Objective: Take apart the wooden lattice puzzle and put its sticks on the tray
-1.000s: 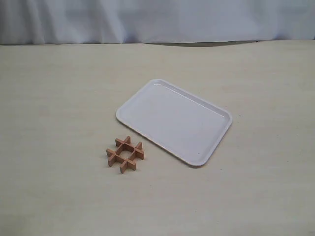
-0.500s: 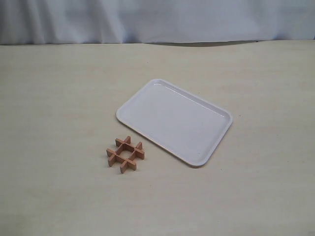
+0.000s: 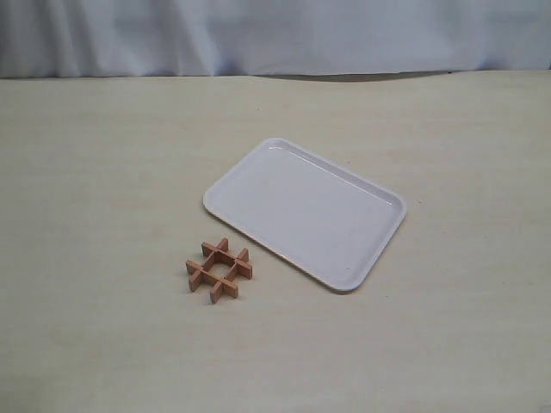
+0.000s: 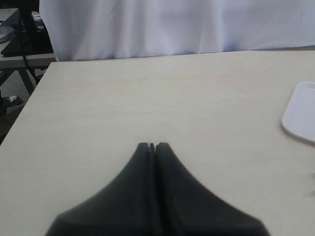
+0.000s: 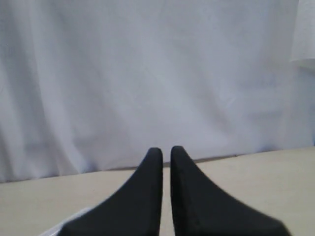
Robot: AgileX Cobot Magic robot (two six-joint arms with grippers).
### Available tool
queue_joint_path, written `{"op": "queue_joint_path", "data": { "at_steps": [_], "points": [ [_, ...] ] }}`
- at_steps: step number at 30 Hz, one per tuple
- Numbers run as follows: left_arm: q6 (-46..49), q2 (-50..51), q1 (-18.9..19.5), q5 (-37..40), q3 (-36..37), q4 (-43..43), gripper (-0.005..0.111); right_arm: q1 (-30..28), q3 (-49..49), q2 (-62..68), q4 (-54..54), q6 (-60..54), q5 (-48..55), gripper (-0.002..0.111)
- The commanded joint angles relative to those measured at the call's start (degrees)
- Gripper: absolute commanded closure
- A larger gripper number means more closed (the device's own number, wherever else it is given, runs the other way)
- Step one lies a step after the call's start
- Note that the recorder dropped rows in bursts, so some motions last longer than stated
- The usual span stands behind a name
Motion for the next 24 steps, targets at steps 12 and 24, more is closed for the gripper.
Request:
{"op": "queue_joint_path", "data": {
  "at_steps": [12, 24],
  "points": [
    [-0.08, -0.07, -0.29, -0.51, 0.11, 0.09, 0.107, 0.11, 0.17, 0.36, 0.01, 1.97, -13.65, 0.102],
    [-0.08, -0.07, -0.29, -0.51, 0.11, 0.09, 0.107, 0.76, 0.17, 0.36, -7.28, 41.92, -20.74, 0.102]
  ]
}}
